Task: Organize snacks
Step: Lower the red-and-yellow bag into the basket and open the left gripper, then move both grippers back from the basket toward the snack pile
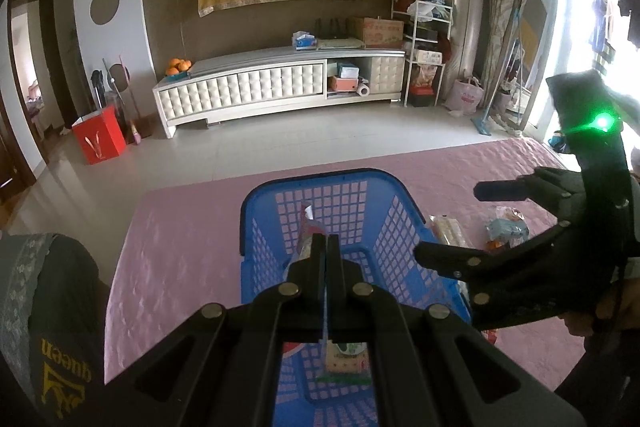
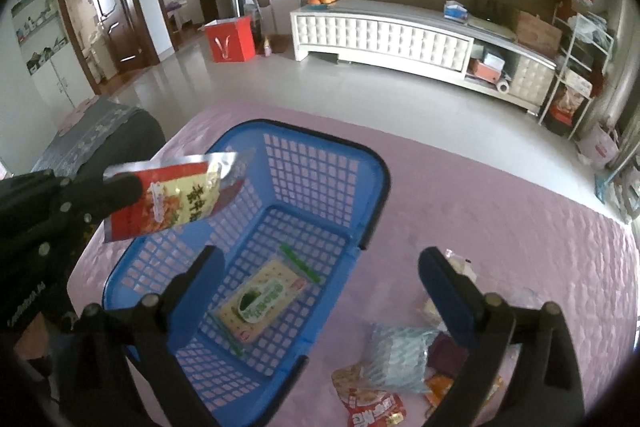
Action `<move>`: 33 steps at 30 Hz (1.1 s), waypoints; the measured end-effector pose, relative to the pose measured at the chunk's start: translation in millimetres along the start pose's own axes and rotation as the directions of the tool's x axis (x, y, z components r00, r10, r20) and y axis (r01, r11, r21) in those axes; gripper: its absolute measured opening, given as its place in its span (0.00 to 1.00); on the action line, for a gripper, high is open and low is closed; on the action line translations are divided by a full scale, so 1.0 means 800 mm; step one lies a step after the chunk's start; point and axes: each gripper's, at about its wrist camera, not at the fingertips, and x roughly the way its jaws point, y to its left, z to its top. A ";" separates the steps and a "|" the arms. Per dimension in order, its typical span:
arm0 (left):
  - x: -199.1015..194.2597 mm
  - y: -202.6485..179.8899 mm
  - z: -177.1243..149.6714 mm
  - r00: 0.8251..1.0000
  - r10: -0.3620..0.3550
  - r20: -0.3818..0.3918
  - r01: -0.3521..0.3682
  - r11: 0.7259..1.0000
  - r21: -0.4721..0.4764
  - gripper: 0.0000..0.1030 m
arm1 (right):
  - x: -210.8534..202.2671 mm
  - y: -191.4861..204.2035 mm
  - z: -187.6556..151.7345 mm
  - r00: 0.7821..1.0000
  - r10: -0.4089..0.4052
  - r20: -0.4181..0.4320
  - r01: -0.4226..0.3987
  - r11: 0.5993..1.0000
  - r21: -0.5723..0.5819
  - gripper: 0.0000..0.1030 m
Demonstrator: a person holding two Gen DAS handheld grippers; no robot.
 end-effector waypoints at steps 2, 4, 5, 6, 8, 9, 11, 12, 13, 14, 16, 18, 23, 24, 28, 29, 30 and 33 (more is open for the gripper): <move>0.007 0.003 0.004 1.000 -0.005 -0.004 0.005 1.000 -0.002 0.00 | 0.001 -0.005 -0.002 1.000 0.002 0.003 -0.002 1.000 0.012 0.96; 0.015 0.002 0.007 1.000 -0.005 -0.005 0.005 1.000 0.004 0.00 | 0.004 -0.010 -0.001 1.000 -0.001 0.004 0.000 1.000 0.020 0.96; 0.019 0.001 0.008 1.000 -0.006 -0.007 0.006 1.000 0.007 0.00 | 0.006 -0.012 -0.001 1.000 -0.003 0.004 0.003 1.000 0.022 0.96; 0.023 -0.001 0.010 1.000 -0.004 -0.008 0.004 1.000 0.010 0.00 | 0.007 -0.014 -0.001 1.000 -0.006 0.004 0.006 1.000 0.024 0.96; 0.035 -0.002 0.015 1.000 0.001 -0.020 -0.001 1.000 0.005 0.00 | 0.011 -0.019 -0.001 1.000 -0.007 0.004 0.006 1.000 0.029 0.96; 0.038 -0.004 0.016 1.000 -0.004 -0.024 0.004 1.000 0.007 0.00 | 0.011 -0.021 -0.001 1.000 -0.006 0.003 0.006 1.000 0.031 0.96; 0.046 -0.010 0.019 1.000 0.004 -0.018 -0.004 1.000 0.024 0.00 | 0.009 -0.028 -0.002 1.000 -0.012 0.016 0.011 0.999 0.038 0.96; 0.052 -0.012 0.022 1.000 0.005 -0.022 -0.004 1.000 0.024 0.01 | 0.007 -0.031 -0.001 1.000 -0.014 0.022 0.013 0.999 0.045 0.96; 0.058 -0.012 0.024 0.999 0.003 -0.033 -0.003 1.000 0.018 0.04 | 0.006 -0.034 -0.001 1.000 -0.015 0.026 0.014 0.999 0.052 0.96; 0.065 -0.011 0.026 0.998 0.003 -0.057 -0.003 1.000 0.008 0.27 | 0.004 -0.039 -0.001 1.000 -0.014 0.027 0.013 0.998 0.061 0.96; 0.066 -0.010 0.027 0.998 0.002 -0.065 -0.004 1.000 -0.024 0.64 | 0.001 -0.045 -0.002 1.000 -0.012 0.025 0.010 0.997 0.072 0.96; 0.056 -0.013 0.026 0.999 -0.026 -0.038 0.025 0.999 -0.041 0.66 | -0.005 -0.048 -0.006 1.000 -0.017 0.026 0.015 0.997 0.070 0.96; 0.038 -0.034 0.026 0.998 -0.035 -0.045 0.034 0.999 -0.016 0.66 | -0.029 -0.056 -0.017 0.999 -0.020 0.035 0.017 0.996 0.087 0.96; 0.033 -0.039 0.027 0.998 -0.035 -0.044 0.035 0.999 -0.012 0.66 | -0.034 -0.059 -0.019 0.999 -0.022 0.039 0.019 0.996 0.091 0.96; 0.012 -0.060 0.031 0.998 -0.045 -0.038 0.045 0.999 0.006 0.66 | -0.065 -0.069 -0.024 0.997 -0.030 0.064 0.024 0.994 0.103 0.96; 0.006 -0.068 0.032 0.998 -0.045 -0.037 0.045 0.999 0.016 0.66 | -0.073 -0.071 -0.025 0.997 -0.036 0.070 0.028 0.994 0.106 0.96; 0.002 -0.074 0.032 0.998 -0.048 -0.037 0.049 0.999 0.020 0.69 | -0.084 -0.074 -0.028 0.996 -0.043 0.079 0.034 0.993 0.110 0.96; -0.013 -0.093 0.032 0.998 -0.064 -0.025 0.065 0.997 0.033 0.76 | -0.105 -0.081 -0.037 0.994 -0.053 0.094 0.041 0.992 0.122 0.96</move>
